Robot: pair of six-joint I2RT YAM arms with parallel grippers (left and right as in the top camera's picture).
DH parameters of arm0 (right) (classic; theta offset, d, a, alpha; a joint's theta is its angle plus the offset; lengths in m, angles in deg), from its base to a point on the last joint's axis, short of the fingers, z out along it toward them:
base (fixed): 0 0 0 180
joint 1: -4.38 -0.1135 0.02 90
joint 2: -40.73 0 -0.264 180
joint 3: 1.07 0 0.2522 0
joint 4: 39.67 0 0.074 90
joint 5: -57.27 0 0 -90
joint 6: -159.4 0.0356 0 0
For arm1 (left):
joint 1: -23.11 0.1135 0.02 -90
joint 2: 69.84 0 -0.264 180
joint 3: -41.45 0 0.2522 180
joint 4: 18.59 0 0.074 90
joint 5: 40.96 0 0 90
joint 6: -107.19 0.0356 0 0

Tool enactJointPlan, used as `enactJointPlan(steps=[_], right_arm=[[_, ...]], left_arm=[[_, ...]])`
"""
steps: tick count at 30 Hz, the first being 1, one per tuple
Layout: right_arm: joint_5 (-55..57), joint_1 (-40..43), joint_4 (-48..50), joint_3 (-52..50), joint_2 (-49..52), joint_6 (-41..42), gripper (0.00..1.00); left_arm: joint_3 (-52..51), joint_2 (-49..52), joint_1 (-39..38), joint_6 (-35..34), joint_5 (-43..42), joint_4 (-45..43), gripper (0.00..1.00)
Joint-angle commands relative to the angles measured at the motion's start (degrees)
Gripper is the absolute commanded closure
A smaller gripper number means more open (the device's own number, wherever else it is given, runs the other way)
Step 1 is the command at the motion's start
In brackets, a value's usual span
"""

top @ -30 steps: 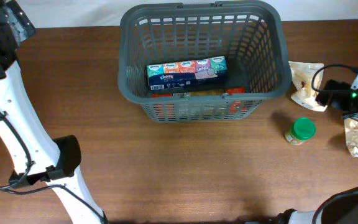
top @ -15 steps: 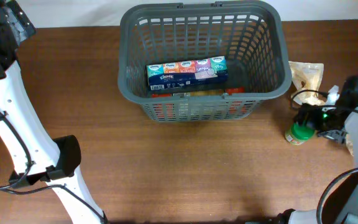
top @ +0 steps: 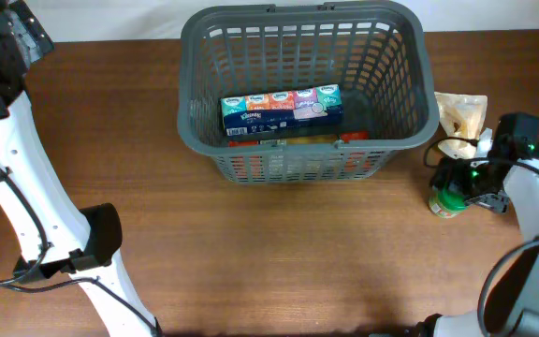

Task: Pack container
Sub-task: 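Close the right gripper on the green-lidded jar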

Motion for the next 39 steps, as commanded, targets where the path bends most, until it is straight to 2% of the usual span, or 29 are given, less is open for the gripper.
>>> enactJointPlan(steps=[1,6,9,15,18,23,25,28,29,31,32,39], right_arm=[[0.7,-0.2,0.2,-0.5,3.3,0.7,0.01],[1.2,-0.2,0.6,-0.5,3.9,0.7,0.0],[1.6,-0.2,0.7,-0.5,4.0,0.9,0.04],[2.7,-0.2,0.9,-0.5,4.0,1.7,0.04],[2.6,-0.2,0.9,-0.5,4.1,1.7,0.08],[2.6,-0.2,0.8,-0.5,6.0,2.1,0.05],[2.6,-0.2,0.8,-0.5,6.3,2.2,0.07],[2.6,-0.2,0.8,-0.5,6.3,2.1,0.37],[2.6,-0.2,0.8,-0.5,6.3,2.1,0.57],[2.6,-0.2,0.7,-0.5,6.3,2.1,0.85],[2.6,-0.2,0.6,-0.5,6.3,2.1,0.96],[2.6,-0.2,0.5,-0.2,6.2,2.2,0.96]], left_arm=[[0.0,0.1,0.2,-0.7,0.0,0.0,0.01],[0.0,0.1,0.2,-0.7,0.0,0.0,0.01],[0.0,0.1,0.2,-0.7,0.0,0.0,0.01],[0.0,0.1,0.2,-0.7,0.0,0.0,0.01],[0.0,0.1,0.2,-0.7,0.0,0.0,0.01],[0.0,0.1,0.2,-0.7,0.0,0.0,0.01],[0.0,0.1,0.2,-0.7,0.0,0.0,0.01],[0.0,0.1,0.2,-0.7,0.0,0.0,0.01],[0.0,0.1,0.2,-0.7,0.0,0.0,0.01],[0.0,0.1,0.2,-0.7,0.0,0.0,0.01],[0.0,0.1,0.2,-0.7,0.0,0.0,0.01],[0.0,0.1,0.2,-0.7,0.0,0.0,0.01]])
